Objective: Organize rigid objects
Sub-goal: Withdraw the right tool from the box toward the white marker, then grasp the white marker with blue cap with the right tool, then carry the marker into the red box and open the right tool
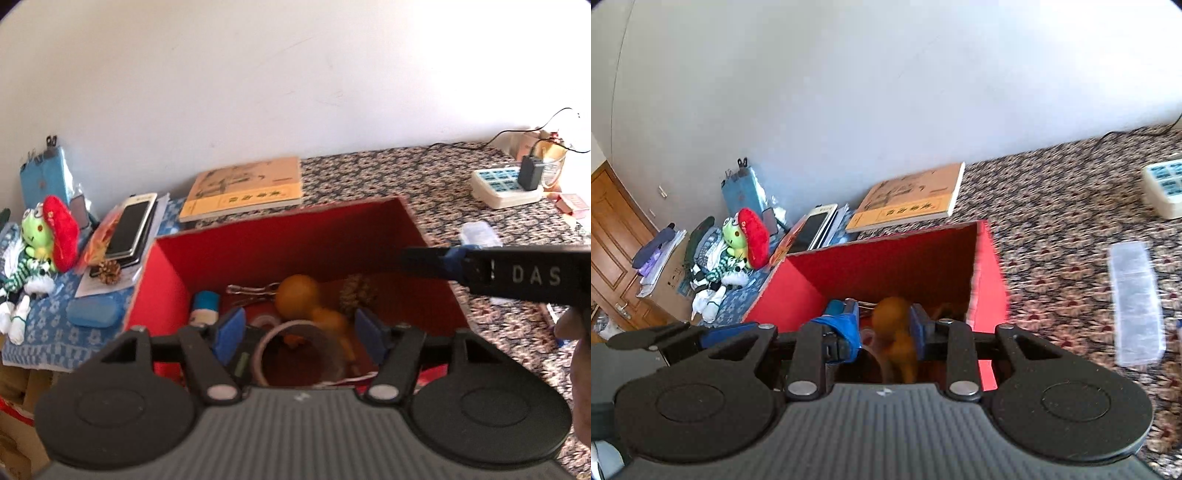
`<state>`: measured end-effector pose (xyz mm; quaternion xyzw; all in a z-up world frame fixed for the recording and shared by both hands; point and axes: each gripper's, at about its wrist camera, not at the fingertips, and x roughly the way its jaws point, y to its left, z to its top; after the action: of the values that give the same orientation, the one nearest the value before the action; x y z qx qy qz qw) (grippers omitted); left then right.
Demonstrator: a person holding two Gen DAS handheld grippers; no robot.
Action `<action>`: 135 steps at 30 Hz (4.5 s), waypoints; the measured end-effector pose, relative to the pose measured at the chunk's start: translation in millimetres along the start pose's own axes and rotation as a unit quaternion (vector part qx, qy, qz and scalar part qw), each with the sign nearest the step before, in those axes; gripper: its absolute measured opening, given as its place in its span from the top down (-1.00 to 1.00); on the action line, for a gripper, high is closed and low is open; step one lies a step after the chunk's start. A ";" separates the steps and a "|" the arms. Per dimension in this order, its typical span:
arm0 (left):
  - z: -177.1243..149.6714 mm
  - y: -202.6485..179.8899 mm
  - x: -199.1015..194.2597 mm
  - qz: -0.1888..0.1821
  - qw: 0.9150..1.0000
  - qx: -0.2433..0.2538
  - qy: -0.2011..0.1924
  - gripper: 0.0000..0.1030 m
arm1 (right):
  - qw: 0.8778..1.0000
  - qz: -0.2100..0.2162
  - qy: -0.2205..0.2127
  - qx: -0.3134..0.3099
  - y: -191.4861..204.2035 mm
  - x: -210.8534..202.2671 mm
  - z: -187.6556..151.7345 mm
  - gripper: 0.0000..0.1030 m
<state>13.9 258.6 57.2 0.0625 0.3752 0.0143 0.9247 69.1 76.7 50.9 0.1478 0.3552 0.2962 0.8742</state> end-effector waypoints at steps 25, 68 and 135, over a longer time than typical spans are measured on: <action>-15.9 -160.7 -35.6 -0.053 0.997 0.051 -0.006 -0.31 | 0.997 -0.079 -0.011 0.010 -118.5 -122.1 -39.0 0.74; -29.9 -298.8 118.7 -0.152 0.982 0.025 0.113 0.03 | 0.979 -0.094 0.075 0.163 -272.2 -105.7 -55.5 0.73; -24.9 107.1 56.8 -0.110 0.987 -0.116 0.028 0.83 | 0.980 0.084 0.180 0.029 70.6 153.8 7.2 1.00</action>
<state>39.5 371.5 13.7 -0.0875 0.4018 -0.0423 0.9106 133.1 227.2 7.0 0.1466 0.5009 0.3804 0.7635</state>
